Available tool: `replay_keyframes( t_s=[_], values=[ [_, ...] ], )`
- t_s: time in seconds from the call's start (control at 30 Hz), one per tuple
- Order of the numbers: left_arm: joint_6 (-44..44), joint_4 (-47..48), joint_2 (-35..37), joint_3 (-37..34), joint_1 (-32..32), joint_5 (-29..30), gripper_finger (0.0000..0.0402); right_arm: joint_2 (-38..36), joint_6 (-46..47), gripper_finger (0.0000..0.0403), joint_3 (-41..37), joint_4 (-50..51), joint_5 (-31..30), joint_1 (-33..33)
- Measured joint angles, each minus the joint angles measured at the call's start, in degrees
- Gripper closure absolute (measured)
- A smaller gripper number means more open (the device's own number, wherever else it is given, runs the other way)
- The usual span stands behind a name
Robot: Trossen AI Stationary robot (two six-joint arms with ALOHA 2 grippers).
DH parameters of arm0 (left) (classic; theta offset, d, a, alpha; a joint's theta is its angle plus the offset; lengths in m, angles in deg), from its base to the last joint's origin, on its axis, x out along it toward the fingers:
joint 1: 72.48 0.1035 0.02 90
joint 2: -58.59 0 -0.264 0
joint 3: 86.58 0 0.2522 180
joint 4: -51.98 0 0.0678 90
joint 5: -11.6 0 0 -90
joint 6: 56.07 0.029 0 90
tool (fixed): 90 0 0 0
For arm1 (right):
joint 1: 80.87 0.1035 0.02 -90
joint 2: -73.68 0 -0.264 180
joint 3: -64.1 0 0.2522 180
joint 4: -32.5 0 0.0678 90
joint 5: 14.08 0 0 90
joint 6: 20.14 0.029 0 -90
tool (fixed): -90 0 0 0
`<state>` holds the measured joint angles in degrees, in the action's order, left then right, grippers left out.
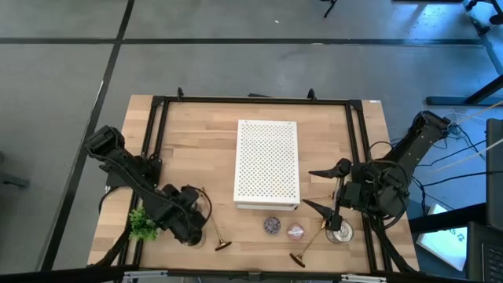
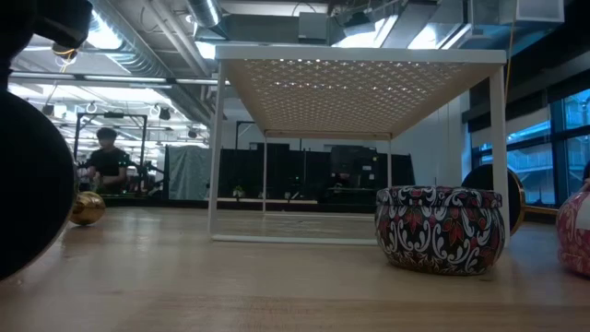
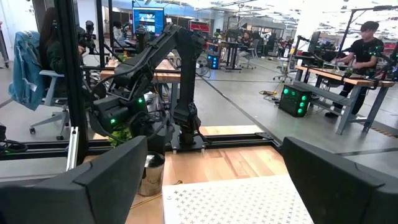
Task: Pick & Place candle stick holders
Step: Put the top silver scented candle on the shelf
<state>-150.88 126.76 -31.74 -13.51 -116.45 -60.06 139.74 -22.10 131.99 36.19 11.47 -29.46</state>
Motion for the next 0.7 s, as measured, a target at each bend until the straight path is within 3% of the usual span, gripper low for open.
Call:
replay_keyframes(
  t_s=[0.37,0.7],
  values=[
    [-0.5,0.0,-0.5,0.0,0.0,-0.9,0.0001,0.0,0.0,0.0027,0.0,0.0,0.0,0.0],
    [0.3,-0.3,-3.2,0.0,0.0,-5.7,0.0001,0.0,0.0,0.0027,0.0,0.0,0.0,0.0]
  ],
)
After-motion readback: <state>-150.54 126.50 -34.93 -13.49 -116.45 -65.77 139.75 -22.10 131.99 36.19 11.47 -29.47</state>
